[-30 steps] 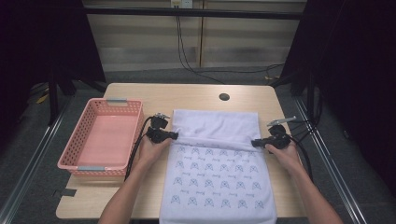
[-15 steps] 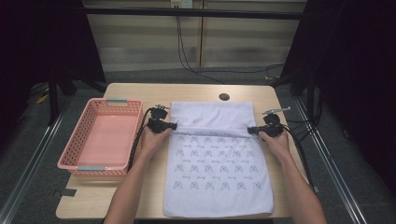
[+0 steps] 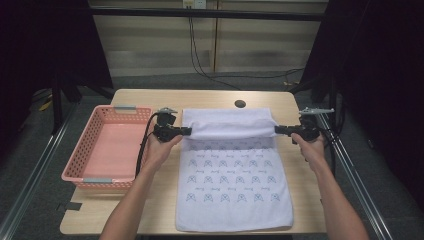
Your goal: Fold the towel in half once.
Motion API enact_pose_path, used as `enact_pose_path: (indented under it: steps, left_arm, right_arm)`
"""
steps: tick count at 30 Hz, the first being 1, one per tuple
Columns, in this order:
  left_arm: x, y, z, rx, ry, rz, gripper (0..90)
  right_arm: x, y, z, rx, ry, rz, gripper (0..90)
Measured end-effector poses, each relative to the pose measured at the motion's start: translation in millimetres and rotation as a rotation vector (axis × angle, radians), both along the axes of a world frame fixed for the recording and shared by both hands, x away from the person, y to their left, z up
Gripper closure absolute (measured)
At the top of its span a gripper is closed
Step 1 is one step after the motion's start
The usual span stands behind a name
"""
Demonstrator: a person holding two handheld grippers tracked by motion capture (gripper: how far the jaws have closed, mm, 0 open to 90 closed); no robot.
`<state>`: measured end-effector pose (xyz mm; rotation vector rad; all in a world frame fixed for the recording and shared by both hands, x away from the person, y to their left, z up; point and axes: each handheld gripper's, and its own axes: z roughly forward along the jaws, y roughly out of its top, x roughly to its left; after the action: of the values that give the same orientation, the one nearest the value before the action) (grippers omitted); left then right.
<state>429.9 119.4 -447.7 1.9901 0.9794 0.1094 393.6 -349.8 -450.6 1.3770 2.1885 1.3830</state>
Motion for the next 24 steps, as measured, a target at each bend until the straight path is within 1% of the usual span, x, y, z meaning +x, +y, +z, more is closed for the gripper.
enact_pose_path:
  steps: [1, 2, 3, 4, 5, 6, 7, 8, 9, 10, 11, 12, 13, 14, 15, 16, 17, 18, 19, 21, 22, 23, 24]
  left_arm:
    - [-5.0, 0.4, 6.2, -0.01, -0.015, -0.006, 87.0]
    - [-9.7, 2.0, 13.2, -0.031, -0.023, -0.016, 87.0]
    - [-15.5, 3.4, 21.1, -0.039, -0.044, -0.013, 87.0]
    - [-23.4, 4.1, 31.1, -0.056, -0.07, -0.025, 87.0]
    - [-30.6, 4.5, 39.1, -0.062, -0.101, -0.045, 87.0]
    - [-42.3, 7.3, 51.5, -0.084, -0.131, -0.056, 87.0]
    - [-42.3, 7.3, 51.5, -0.084, -0.131, -0.056, 87.0]
    - [-48.1, 9.5, 56.3, -0.105, -0.14, -0.066, 87.0]
    - [-53.3, 11.7, 60.3, -0.105, -0.147, -0.072, 87.0]
    - [-61.9, 16.2, 65.1, -0.1, -0.155, -0.079, 87.0]
    - [-61.9, 16.2, 65.1, -0.1, -0.155, -0.079, 87.0]
    - [-69.7, 21.6, 68.5, -0.118, -0.148, -0.08, 87.0]
    - [-69.7, 21.6, 68.5, -0.118, -0.148, -0.08, 87.0]
    - [-80.8, 25.2, 73.7, -0.114, -0.169, -0.088, 87.0]
    - [-80.8, 25.2, 73.7, -0.114, -0.169, -0.088, 87.0]
    - [-92.9, 28.3, 81.2, -0.13, -0.182, -0.108, 87.0]
    - [-98.7, 28.7, 83.6, -0.12, -0.194, -0.115, 87.1]
    - [-103.6, 29.3, 83.9, -0.116, -0.197, -0.126, 87.0]
    - [-107.9, 30.0, 81.0, -0.112, -0.197, -0.131, 87.0]
    - [-115.0, 32.3, 68.9, -0.119, -0.159, -0.139, 87.0]
    - [-119.6, 33.2, 62.0, -0.123, -0.149, -0.14, 87.1]
    - [-124.2, 34.4, 55.9, -0.128, -0.133, -0.146, 87.0]
    - [-129.1, 36.2, 51.0, -0.148, -0.114, -0.15, 87.1]
  right_arm:
    - [-9.5, -2.2, 10.3, 0.001, -0.026, 0.012, 88.0]
    - [-9.5, -2.2, 10.3, 0.001, -0.026, 0.012, 88.0]
    - [-14.6, -3.5, 14.9, 0.009, -0.043, 0.015, 88.0]
    - [-19.7, -5.1, 19.6, 0.016, -0.055, 0.025, 88.1]
    - [-31.2, -7.5, 29.7, 0.035, -0.083, 0.031, 88.1]
    - [-35.0, -8.3, 32.7, 0.038, -0.091, 0.034, 88.1]
    - [-40.2, -8.9, 36.3, 0.044, -0.099, 0.037, 88.1]
    - [-45.0, -9.5, 39.5, 0.045, -0.11, 0.046, 88.1]
    - [-45.0, -9.5, 39.5, 0.045, -0.11, 0.046, 88.1]
    - [-55.2, -10.4, 45.7, 0.056, -0.124, 0.063, 88.1]
    - [-60.5, -10.3, 48.9, 0.061, -0.13, 0.071, 88.1]
    - [-65.9, -9.8, 52.1, 0.058, -0.14, 0.081, 88.1]
    - [-65.9, -9.8, 52.1, 0.058, -0.14, 0.081, 88.1]
    - [-78.7, -7.8, 59.6, 0.061, -0.161, 0.098, 88.2]
    - [-85.2, -6.7, 63.5, 0.06, -0.175, 0.107, 88.2]
    - [-91.3, -5.8, 66.8, 0.061, -0.179, 0.112, 88.2]
    - [-96.5, -5.0, 69.2, 0.055, -0.181, 0.118, 88.2]
    - [-100.9, -4.4, 70.3, 0.051, -0.184, 0.123, 88.1]
    - [-105.0, -4.0, 70.1, 0.052, -0.182, 0.129, 88.2]
    - [-112.5, -3.8, 65.4, 0.054, -0.174, 0.136, 88.1]
    - [-116.9, -3.2, 61.2, 0.058, -0.169, 0.138, 88.2]
    - [-122.1, -2.4, 57.1, 0.051, -0.161, 0.142, 88.2]
    - [-128.0, -2.1, 53.5, 0.046, -0.158, 0.146, 88.1]
